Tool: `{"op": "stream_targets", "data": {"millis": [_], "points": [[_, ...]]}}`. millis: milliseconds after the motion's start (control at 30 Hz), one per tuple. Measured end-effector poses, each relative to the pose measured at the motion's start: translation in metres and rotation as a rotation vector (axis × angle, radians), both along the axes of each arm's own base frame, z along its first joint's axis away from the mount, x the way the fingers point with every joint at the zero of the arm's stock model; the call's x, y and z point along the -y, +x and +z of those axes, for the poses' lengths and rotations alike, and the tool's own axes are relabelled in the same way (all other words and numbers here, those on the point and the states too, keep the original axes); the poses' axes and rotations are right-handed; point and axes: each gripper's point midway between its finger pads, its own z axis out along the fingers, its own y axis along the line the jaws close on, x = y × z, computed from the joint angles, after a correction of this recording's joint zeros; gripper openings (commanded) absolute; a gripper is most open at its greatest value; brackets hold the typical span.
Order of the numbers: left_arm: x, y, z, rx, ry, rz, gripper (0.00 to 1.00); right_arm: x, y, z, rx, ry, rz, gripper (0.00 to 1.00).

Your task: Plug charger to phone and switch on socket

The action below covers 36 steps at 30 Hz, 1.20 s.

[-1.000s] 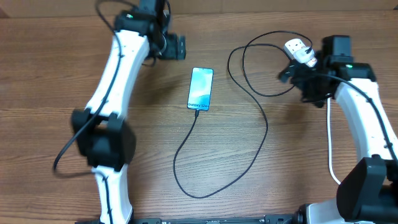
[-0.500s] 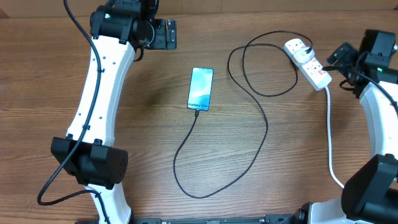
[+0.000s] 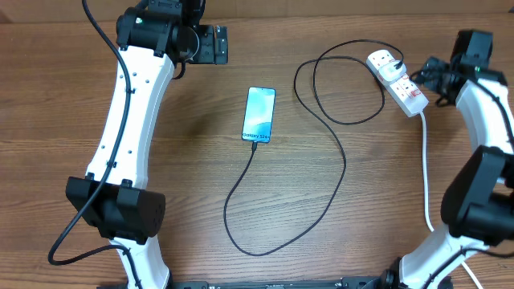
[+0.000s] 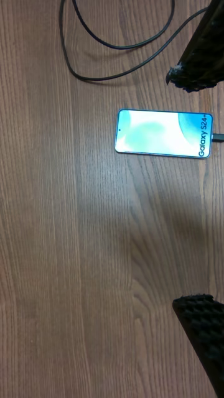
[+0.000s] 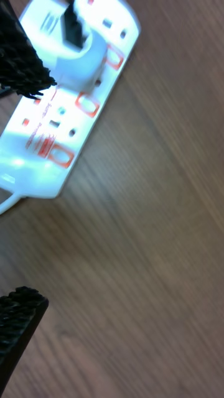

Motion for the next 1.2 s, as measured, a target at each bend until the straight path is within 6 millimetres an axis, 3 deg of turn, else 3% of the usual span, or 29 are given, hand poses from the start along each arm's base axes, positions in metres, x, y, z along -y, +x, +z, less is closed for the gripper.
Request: {"op": "stream_targets", "data": {"millis": [167, 233, 333, 733, 1200], "points": [[0.000, 0.000, 0.000, 0.000, 0.000, 0.000, 1.00, 0.004, 0.029, 0.020, -0.003, 0.000, 0.041, 1.00], [0.000, 0.000, 0.000, 0.000, 0.000, 0.000, 1.00, 0.005, 0.036, 0.018, -0.018, 0.005, 0.050, 1.00], [0.000, 0.000, 0.000, 0.000, 0.000, 0.000, 1.00, 0.009, 0.042, 0.003, -0.036, 0.009, 0.056, 1.00], [0.000, 0.000, 0.000, 0.000, 0.000, 0.000, 1.00, 0.016, 0.036, -0.077, -0.171, 0.065, 0.046, 1.00], [0.000, 0.000, 0.000, 0.000, 0.000, 0.000, 1.00, -0.004, 0.051, -0.083, -0.101, 0.190, 0.076, 1.00]]}}
